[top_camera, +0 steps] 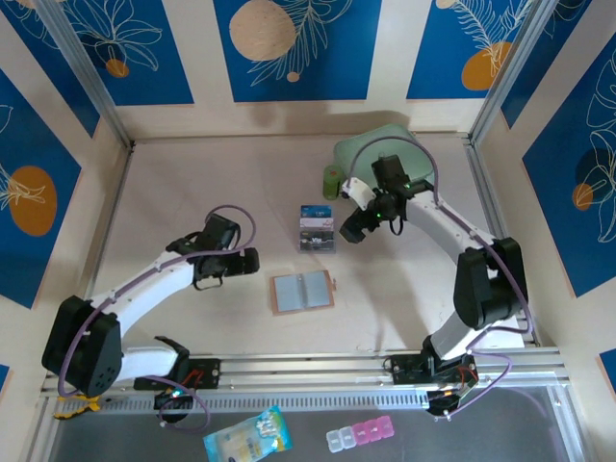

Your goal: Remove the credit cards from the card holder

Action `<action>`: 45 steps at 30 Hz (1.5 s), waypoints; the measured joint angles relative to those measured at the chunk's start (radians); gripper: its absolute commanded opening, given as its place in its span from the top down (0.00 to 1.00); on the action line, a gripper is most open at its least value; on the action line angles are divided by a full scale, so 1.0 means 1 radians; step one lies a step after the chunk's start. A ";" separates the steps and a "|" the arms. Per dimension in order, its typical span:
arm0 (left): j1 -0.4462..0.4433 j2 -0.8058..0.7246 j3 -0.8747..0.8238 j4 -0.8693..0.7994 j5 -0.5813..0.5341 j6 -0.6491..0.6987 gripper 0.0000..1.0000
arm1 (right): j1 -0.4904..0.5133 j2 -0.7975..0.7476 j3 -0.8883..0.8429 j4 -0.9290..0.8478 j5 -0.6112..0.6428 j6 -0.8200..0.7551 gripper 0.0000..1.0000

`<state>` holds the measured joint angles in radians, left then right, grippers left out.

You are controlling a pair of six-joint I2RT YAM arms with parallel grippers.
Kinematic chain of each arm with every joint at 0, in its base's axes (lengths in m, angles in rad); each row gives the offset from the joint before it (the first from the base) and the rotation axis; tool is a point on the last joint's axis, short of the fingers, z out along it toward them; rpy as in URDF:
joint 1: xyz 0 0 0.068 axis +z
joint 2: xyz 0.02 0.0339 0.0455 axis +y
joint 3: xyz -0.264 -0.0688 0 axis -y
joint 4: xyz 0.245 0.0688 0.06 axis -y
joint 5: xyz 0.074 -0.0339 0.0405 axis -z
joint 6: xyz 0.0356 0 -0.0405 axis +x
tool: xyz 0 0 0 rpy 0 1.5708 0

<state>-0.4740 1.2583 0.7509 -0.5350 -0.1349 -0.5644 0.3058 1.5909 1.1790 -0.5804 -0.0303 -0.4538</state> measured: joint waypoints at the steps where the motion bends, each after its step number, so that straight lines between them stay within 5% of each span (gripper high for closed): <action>1: 0.008 0.000 0.000 -0.003 -0.037 0.018 0.00 | -0.013 -0.017 -0.033 0.024 0.006 0.027 0.01; 11: 0.085 0.000 -0.027 0.130 -0.414 0.208 0.01 | -0.179 -0.159 -0.419 0.422 0.058 0.344 0.01; 17: 0.163 0.002 -0.127 0.396 -0.485 0.376 0.01 | -0.260 -0.155 -0.554 0.653 0.096 0.475 0.01; 24: 0.276 0.089 -0.285 0.785 -0.397 0.493 0.01 | -0.280 -0.145 -0.598 0.921 0.140 0.523 0.01; 34: 0.322 0.220 -0.298 1.192 -0.198 0.600 0.01 | -0.288 -0.101 -0.708 1.192 0.132 0.537 0.01; 45: 0.382 0.301 -0.375 1.398 -0.047 0.600 0.00 | -0.294 -0.073 -0.756 1.335 0.108 0.537 0.01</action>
<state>-0.0917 1.5593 0.3763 0.8631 -0.1814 0.0353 0.0116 1.5177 0.4225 0.7547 0.0780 0.0834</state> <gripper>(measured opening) 0.995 0.991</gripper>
